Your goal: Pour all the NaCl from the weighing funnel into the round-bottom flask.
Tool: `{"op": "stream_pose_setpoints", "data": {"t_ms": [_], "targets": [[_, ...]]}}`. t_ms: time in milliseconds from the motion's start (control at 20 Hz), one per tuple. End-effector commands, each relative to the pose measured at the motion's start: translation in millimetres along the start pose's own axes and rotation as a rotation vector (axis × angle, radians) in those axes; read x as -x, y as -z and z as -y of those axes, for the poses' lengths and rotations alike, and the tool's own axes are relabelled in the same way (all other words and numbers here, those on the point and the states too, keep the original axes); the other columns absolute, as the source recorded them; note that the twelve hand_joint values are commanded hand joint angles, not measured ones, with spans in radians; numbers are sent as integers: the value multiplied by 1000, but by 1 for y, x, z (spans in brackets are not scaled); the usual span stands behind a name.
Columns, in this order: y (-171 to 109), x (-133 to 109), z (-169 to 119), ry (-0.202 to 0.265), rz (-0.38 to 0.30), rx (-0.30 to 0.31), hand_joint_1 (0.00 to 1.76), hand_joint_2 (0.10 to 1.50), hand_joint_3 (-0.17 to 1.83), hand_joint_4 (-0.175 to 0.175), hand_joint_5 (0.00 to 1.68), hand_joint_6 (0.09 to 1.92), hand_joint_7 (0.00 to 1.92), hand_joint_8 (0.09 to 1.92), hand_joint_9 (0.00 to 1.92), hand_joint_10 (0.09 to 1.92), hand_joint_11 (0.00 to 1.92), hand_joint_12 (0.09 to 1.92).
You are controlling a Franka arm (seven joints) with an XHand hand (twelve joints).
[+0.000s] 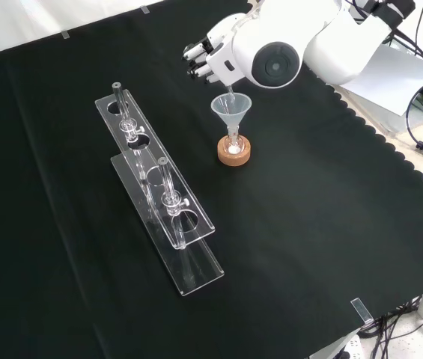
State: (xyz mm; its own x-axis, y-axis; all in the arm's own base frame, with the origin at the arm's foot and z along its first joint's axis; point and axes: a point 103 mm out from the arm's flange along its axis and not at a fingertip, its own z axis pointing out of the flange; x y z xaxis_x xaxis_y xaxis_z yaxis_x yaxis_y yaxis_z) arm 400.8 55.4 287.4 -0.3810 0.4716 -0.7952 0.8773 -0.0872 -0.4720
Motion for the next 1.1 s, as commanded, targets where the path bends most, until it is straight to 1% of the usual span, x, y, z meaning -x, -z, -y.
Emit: {"op": "stream_pose_setpoints", "data": {"t_ms": [50, 400, 900, 1100], "targets": [[5, -1, 0, 1, 25, -4, 1095, 614, 841, 175, 1159, 964, 572, 593, 865, 460, 535, 1260], [8, 1, 0, -4, 56, -14, 1095, 614, 841, 175, 1159, 964, 571, 594, 863, 461, 532, 1261], [8, -1, 1, -7, 72, -24, 1095, 614, 841, 175, 1159, 964, 570, 595, 861, 462, 531, 1262], [8, -2, 0, -9, 82, -39, 1095, 614, 841, 175, 1159, 964, 570, 595, 860, 462, 530, 1262]]}}
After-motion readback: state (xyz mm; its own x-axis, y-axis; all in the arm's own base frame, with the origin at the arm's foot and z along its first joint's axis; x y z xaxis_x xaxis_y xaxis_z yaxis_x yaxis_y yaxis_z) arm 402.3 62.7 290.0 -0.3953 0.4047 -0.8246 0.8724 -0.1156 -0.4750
